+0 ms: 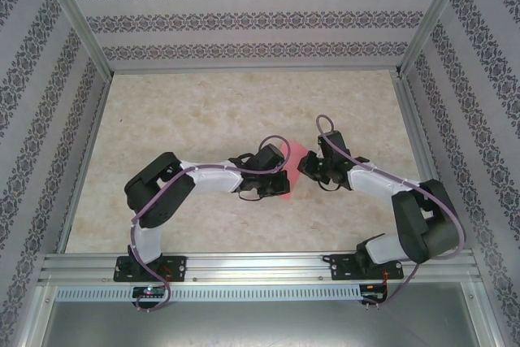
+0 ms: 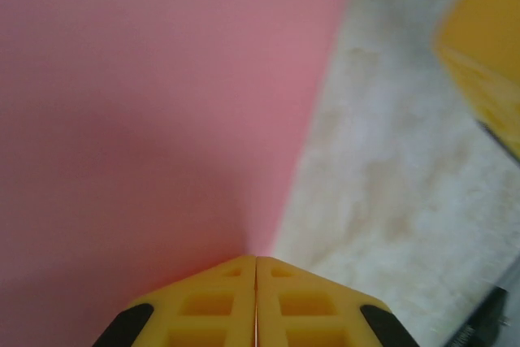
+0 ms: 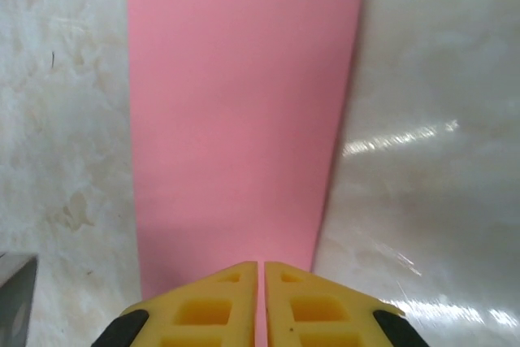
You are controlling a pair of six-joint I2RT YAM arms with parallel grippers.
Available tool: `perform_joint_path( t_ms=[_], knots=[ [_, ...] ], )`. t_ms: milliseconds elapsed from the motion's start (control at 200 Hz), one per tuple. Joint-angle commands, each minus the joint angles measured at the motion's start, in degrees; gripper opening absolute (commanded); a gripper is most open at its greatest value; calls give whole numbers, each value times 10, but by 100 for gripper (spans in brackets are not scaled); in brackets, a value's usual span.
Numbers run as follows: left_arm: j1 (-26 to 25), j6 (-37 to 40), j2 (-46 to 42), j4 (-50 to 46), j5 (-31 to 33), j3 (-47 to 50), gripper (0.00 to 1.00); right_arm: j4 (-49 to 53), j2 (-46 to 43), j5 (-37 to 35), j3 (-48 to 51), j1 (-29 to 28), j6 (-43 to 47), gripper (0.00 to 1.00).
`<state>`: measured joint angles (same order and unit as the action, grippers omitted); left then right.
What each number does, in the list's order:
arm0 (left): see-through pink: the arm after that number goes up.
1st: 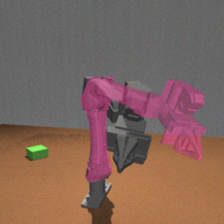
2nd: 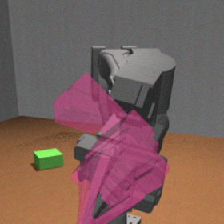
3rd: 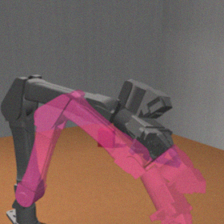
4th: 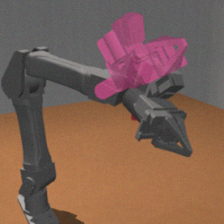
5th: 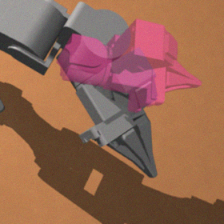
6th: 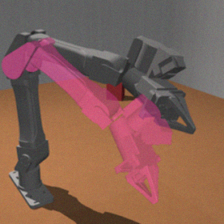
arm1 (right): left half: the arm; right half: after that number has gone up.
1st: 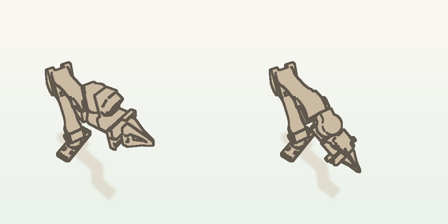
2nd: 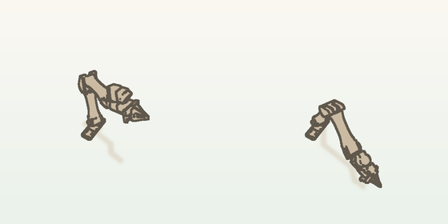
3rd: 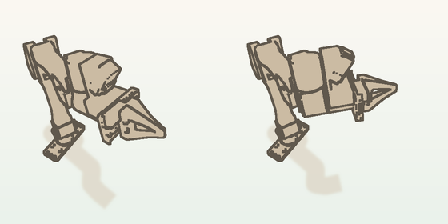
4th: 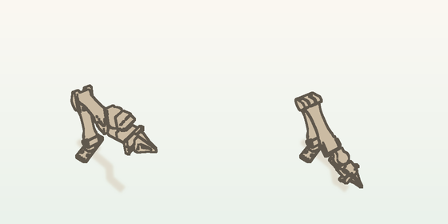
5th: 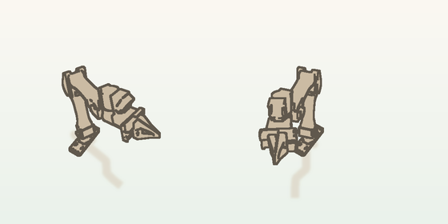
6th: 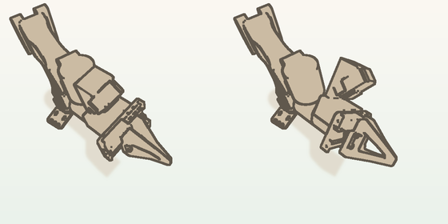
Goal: Fold a paper plane with a square sheet of paper (pick it up from the middle)
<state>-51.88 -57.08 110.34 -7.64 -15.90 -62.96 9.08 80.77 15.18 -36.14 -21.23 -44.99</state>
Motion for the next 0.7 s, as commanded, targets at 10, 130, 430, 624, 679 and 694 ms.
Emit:
perform_joint_path(
  t_ms=[10,130,430,624,679,694],
  knots=[
    [9,17,6,-66,45,-7,9,12,-22,-4,-1,3,15,12],
    [25,34,7,-87,43,3,9,22,-22,-11,-8,3,18,13],
    [65,142,-41,-163,23,34,9,-12,-6,31,-22,-16,26,14],
    [71,140,-84,-103,-33,41,9,-64,48,74,-41,-55,19,11],
    [69,116,-88,-50,-58,50,9,-87,64,83,-39,-60,7,9],
    [69,107,-89,-37,-62,52,9,-91,67,84,-39,-62,4,9]
  ],
)
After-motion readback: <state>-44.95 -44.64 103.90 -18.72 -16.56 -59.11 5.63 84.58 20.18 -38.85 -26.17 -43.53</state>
